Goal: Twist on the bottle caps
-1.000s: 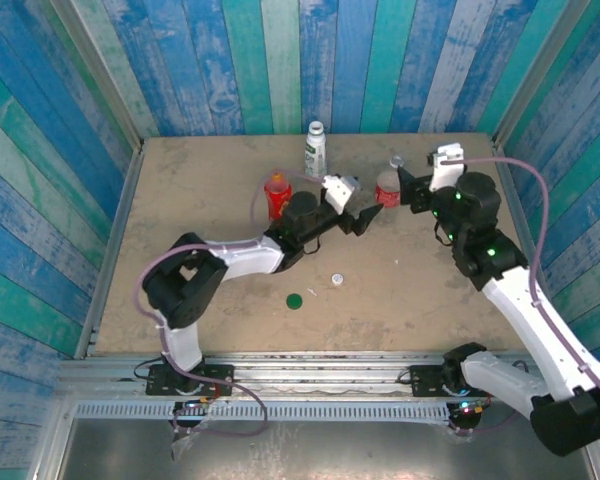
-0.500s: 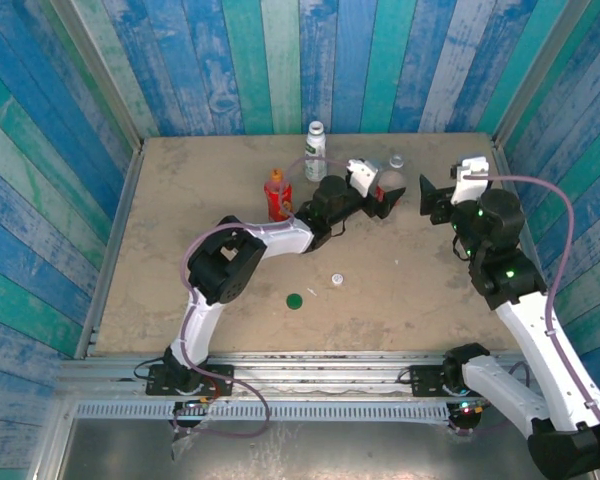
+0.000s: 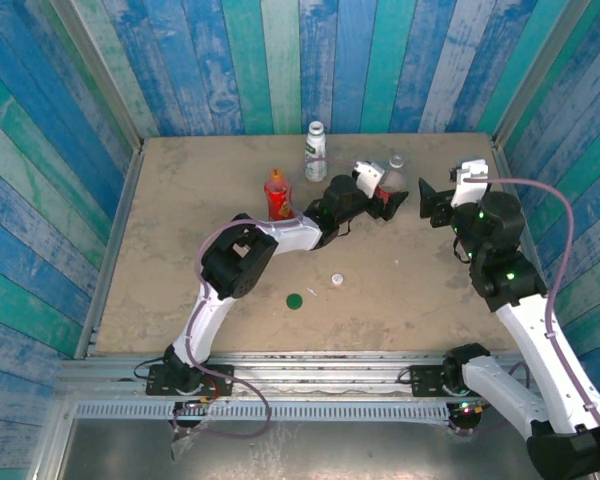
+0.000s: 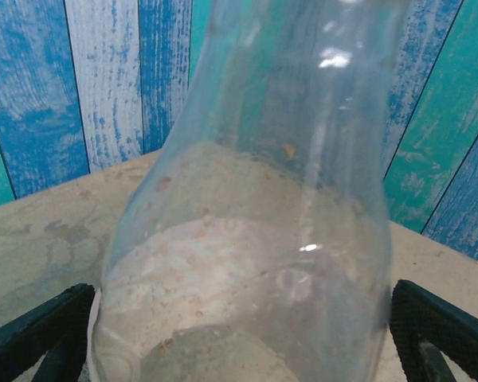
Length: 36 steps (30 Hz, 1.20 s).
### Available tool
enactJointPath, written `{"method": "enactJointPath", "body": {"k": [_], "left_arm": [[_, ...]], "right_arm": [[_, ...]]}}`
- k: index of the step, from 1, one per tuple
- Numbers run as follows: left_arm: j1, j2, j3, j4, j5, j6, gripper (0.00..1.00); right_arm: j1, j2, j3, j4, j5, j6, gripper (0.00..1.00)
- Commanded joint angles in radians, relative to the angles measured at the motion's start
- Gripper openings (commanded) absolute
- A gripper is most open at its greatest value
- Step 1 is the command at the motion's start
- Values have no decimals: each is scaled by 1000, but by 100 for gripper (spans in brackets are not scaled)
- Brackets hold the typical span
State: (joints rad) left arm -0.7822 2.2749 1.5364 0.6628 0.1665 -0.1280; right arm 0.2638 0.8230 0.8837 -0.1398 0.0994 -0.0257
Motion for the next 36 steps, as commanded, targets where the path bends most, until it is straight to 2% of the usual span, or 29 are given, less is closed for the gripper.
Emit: {"method": "enactJointPath", "body": {"k": [1,9,16,29,36], "left_arm": [[-6,73,39,-13,-6,-2,93],[-6,62,18,2,4,14,77],[-6,29,-22,16,14,46,67],[-5,-145,-236,128,18,149,65],[7,-285,-390,125,49,204,65]], "right_arm": [[-8,-17,-14,-7,-10,4,84],[-8,-17,-20,-8,-8,3,84],[-7,-5,-21,-7,-20,11,84],[-8,4,-38,-10,-82,43,83],[-8,10,-51,-15,-121,62,83]]}}
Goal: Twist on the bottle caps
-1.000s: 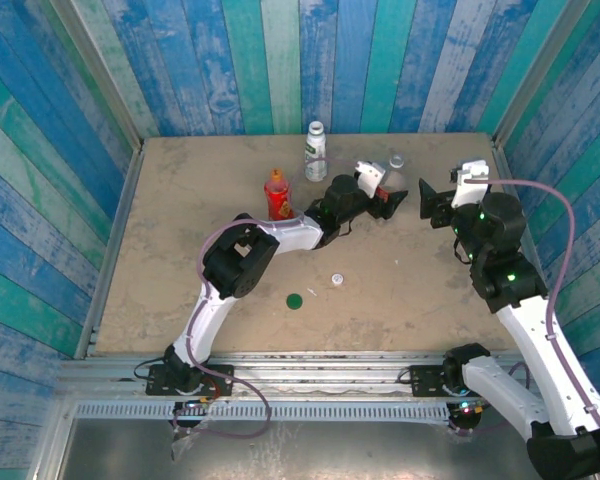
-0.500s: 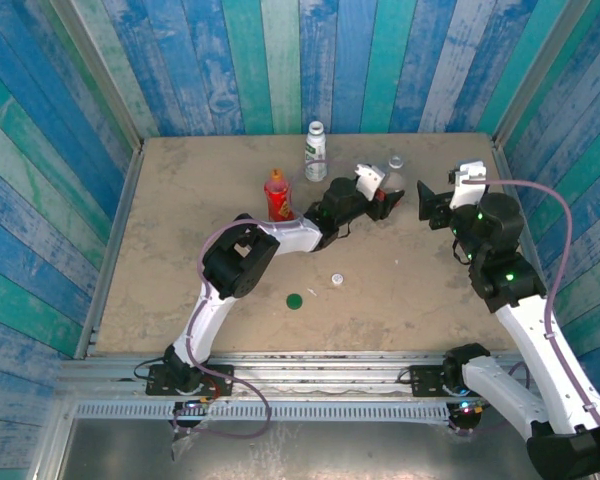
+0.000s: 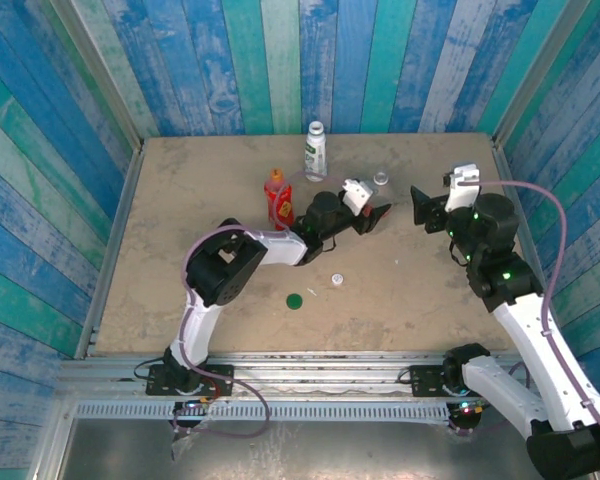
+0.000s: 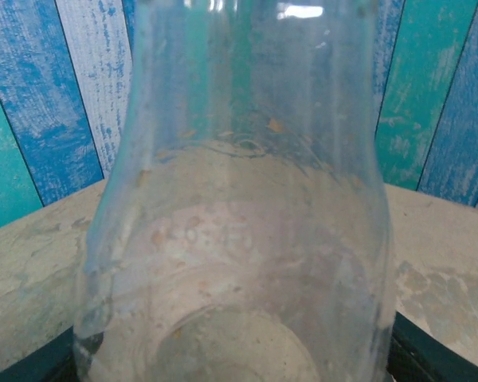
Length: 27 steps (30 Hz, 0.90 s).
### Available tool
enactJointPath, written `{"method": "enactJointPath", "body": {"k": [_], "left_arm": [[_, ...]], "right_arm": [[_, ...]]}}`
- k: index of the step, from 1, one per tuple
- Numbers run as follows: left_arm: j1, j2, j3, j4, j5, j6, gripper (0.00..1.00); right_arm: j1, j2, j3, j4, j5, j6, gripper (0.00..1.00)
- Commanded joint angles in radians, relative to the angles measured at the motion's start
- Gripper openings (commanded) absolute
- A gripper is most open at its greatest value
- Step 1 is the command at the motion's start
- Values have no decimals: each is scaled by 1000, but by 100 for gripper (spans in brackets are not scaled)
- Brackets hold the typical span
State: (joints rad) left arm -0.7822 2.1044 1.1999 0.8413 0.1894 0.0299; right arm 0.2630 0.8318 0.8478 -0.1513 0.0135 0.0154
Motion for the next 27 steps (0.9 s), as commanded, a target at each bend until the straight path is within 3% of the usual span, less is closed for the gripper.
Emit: {"method": "enactJointPath", "body": {"k": [1,7,13,18,27], "left_arm": [[12,-136,-79,-53,34,48,65],[52,-275,-268,8,97,53,65],[101,-425,-412,-32,168,60,65],[142,-530,-455,-181,275,117,67],[193,-569,-530,-145,409,83,66]], "right_arm": [[-7,4,-16,-7,-47,20,83],[-7,25,-29,-21,-207,-24,83],[16,30,-75,-25,-268,-10,83],[87,32,-119,-31,-260,-2,84],[289,73,-202,-35,-200,18,84]]}}
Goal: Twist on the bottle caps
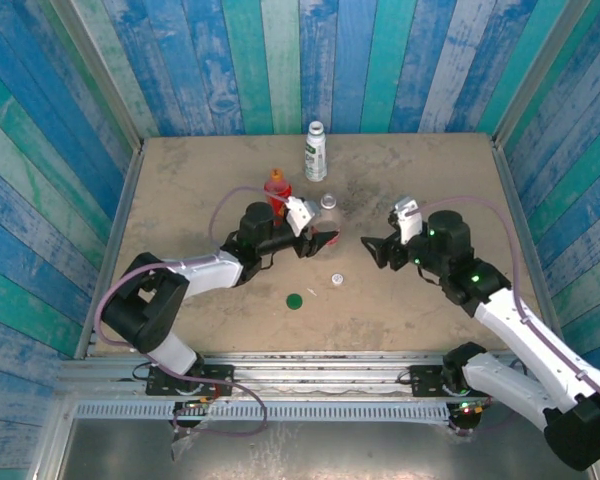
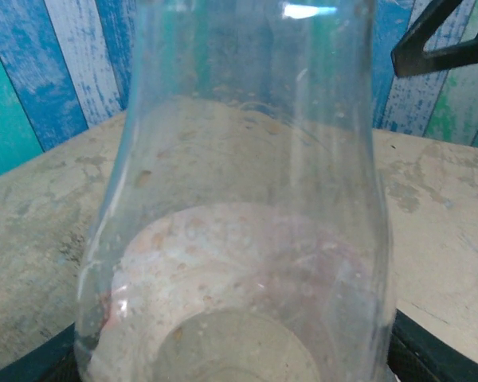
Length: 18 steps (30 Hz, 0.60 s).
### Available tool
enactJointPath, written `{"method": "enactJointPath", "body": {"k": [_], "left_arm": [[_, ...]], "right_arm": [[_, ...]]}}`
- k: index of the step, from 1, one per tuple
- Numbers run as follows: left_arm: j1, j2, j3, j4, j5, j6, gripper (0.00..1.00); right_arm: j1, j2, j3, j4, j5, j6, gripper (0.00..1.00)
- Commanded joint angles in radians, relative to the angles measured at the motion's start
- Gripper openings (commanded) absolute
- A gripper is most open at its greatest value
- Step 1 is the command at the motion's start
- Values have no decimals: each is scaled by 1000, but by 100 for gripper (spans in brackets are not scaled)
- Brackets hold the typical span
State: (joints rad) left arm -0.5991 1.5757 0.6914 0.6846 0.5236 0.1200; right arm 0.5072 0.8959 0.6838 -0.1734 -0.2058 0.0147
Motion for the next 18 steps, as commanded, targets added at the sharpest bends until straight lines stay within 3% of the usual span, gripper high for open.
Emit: {"method": "enactJointPath", "body": {"k": [1,7,18], "left_arm": [[13,-35,-26,21,89,-10,66],[28,0,-37,44,117,-12,67],[41,65,-50,97,121,-22,71]], "right_arm": [[69,12,-57,-6,25,24,84],[198,61,-167,85,100,59,77],[226,167,-169,124,148,77,79]]}}
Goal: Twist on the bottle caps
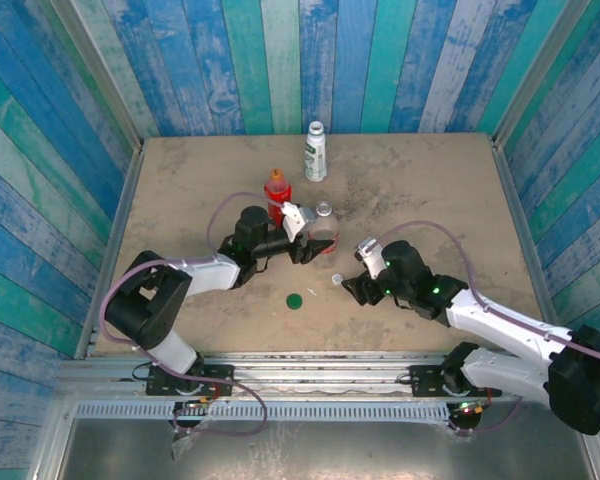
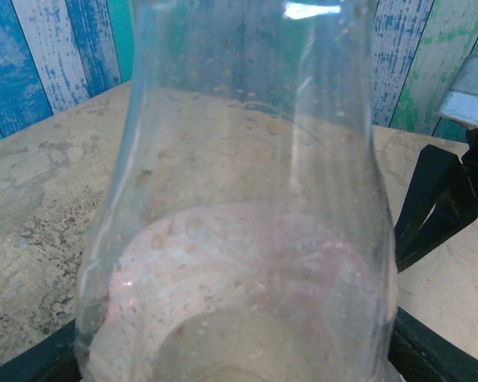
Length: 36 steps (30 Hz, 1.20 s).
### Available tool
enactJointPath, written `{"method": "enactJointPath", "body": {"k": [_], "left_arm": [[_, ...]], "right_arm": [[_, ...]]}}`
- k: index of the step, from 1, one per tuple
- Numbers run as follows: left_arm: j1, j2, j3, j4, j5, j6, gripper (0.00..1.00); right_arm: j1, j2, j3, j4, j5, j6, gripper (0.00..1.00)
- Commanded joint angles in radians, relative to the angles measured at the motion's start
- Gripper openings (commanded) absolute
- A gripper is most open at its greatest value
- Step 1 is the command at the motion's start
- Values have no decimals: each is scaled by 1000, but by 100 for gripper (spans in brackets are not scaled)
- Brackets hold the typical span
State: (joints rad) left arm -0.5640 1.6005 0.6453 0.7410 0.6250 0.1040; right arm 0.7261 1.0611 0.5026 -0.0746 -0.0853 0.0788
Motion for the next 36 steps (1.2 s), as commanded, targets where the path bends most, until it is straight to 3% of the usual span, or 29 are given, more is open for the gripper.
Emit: {"method": "enactJointPath", "body": {"k": [1,9,17,36], "left_arm": [[4,46,-5,46,23,-11,71],[7,92,17,35,17,-27,72],[7,94,15,72,16,-48,80],[9,152,-71,439,-4,-143,88]], "right_arm": [[7,2,13,25,29,13,79],[7,2,15,20,40,20,80],[7,10,20,19,41,21,81],[7,20,22,19,38,25,81]]}}
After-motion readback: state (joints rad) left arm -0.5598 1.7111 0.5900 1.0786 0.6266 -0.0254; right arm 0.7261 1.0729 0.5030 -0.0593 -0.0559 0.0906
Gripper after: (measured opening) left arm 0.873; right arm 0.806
